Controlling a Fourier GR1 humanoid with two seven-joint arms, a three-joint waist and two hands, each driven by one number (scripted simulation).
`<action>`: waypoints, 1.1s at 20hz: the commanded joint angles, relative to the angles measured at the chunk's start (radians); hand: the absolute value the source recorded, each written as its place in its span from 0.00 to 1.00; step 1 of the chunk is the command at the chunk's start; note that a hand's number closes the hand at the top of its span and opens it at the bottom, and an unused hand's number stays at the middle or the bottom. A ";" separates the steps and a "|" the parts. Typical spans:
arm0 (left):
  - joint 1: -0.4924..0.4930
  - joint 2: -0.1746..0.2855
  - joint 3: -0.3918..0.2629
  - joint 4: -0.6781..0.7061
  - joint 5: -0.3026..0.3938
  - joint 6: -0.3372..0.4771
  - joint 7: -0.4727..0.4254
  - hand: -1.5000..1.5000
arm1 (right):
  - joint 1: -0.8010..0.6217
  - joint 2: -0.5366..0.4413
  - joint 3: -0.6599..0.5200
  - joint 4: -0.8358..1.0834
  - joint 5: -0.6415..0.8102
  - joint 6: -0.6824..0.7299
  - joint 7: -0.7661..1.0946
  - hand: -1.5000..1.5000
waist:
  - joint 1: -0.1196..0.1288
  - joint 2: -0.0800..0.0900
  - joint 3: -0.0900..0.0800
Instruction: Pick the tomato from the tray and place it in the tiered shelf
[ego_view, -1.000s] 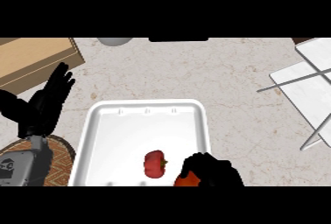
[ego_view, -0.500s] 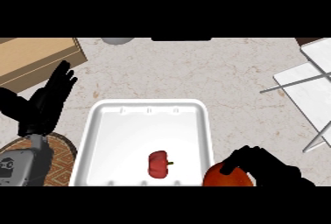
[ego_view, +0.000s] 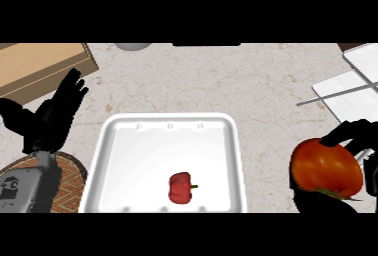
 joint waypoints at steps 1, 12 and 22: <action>-0.027 -0.016 -0.011 0.003 -0.009 0.016 0.013 0.50 | -0.007 0.004 -0.199 -0.200 -0.236 0.142 0.001 1.00 | -0.015 -0.003 0.002; 0.030 0.014 0.020 -0.019 0.019 -0.021 -0.004 0.50 | -0.111 -0.024 -0.712 0.025 -0.433 0.098 -0.239 1.00 | -0.026 -0.007 0.006; 0.039 -0.031 -0.023 -0.067 -0.016 0.013 0.016 0.50 | -0.080 -0.343 -1.180 0.429 -0.777 0.131 -0.548 1.00 | 0.003 -0.001 0.002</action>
